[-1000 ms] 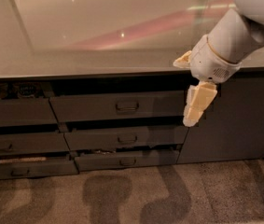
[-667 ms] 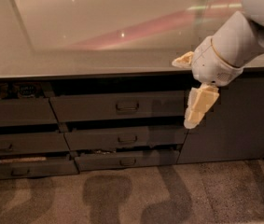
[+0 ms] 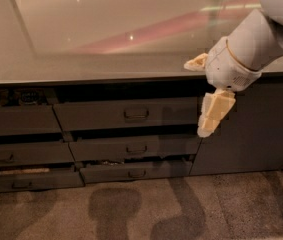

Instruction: Open top drawer

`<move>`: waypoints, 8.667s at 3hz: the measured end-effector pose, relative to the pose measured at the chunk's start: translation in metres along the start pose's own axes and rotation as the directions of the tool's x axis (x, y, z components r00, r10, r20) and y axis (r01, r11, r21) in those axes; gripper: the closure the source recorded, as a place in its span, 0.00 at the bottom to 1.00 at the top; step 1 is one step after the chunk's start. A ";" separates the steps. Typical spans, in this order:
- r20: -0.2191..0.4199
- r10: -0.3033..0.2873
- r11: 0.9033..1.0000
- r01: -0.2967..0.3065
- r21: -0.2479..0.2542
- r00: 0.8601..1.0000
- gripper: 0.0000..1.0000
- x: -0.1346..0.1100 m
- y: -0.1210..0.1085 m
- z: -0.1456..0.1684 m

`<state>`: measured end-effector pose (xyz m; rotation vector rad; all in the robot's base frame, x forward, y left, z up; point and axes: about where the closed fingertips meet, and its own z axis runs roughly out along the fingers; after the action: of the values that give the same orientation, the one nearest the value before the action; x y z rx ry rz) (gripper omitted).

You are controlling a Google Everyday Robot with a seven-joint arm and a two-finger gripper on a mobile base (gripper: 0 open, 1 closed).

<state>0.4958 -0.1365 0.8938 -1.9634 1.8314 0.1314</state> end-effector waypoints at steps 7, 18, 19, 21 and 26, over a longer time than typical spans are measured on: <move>-0.045 -0.035 0.999 0.034 -0.031 0.998 0.00 0.066 0.006 0.066; 0.113 -0.126 0.989 0.133 -0.063 0.986 0.00 0.005 -0.020 0.145; 0.119 -0.078 0.991 0.090 -0.102 0.990 0.00 0.023 -0.033 0.156; 0.064 0.032 0.977 -0.018 -0.211 0.997 0.00 0.073 -0.059 0.191; -0.032 -0.121 0.991 0.119 -0.061 0.992 0.00 0.058 -0.043 0.193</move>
Offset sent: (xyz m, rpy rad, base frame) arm 0.0353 -0.0535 -0.0880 0.0207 0.2470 -0.0576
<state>0.5883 -0.1152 0.7105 -2.1236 1.7441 0.1143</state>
